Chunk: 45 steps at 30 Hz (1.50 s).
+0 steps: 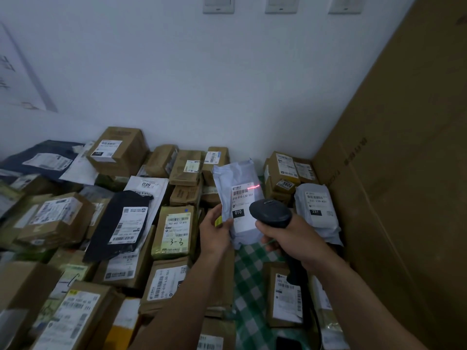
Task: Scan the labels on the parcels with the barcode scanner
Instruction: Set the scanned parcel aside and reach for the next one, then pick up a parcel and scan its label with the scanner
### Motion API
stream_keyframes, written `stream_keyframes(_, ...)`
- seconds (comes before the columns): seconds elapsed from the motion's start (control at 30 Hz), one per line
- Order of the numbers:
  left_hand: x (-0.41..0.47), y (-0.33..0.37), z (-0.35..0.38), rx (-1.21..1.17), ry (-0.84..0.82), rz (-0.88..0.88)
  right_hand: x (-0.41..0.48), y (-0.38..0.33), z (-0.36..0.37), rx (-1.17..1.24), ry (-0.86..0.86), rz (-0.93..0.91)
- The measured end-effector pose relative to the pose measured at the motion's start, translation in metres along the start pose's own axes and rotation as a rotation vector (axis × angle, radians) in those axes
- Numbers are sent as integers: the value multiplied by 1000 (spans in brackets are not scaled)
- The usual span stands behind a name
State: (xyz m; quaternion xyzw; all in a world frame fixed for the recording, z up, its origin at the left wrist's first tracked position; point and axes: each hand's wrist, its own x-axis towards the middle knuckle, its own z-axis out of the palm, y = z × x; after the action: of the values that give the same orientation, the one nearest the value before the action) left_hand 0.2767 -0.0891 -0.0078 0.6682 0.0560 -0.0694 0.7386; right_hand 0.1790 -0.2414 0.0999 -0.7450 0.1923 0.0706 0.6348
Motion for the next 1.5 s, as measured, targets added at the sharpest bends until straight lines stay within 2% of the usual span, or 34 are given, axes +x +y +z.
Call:
stream_keyframes(0.4,-3,13,-18,94,15,22,10,5,10,9,-31,7)
stream_keyframes(0.57,-7,50,-74,250,144,137,21,-3,33,4,-103,-1)
stream_keyframes(0.7,5,57,-133,478,275,63,31,-9,65,-14,-158,16)
stream_keyframes(0.83,17,50,-163,670,233,-66,33,-12,92,-57,-214,21)
stream_keyframes(0.9,20,45,-169,740,218,-71,31,-12,99,-88,-229,19)
stream_keyframes(1.03,15,33,-159,1086,259,84,26,-6,103,-98,-236,30)
stream_keyframes(1.1,6,27,-143,1114,205,107,26,-1,100,-93,-218,40)
stream_keyframes(1.2,-5,13,-126,1221,81,53,24,7,92,-66,-206,50)
stream_keyframes(1.4,2,9,-109,1209,119,40,15,10,58,-21,-142,37)
stream_keyframes(1.5,-1,11,-72,1062,23,242,12,10,27,8,-52,27)
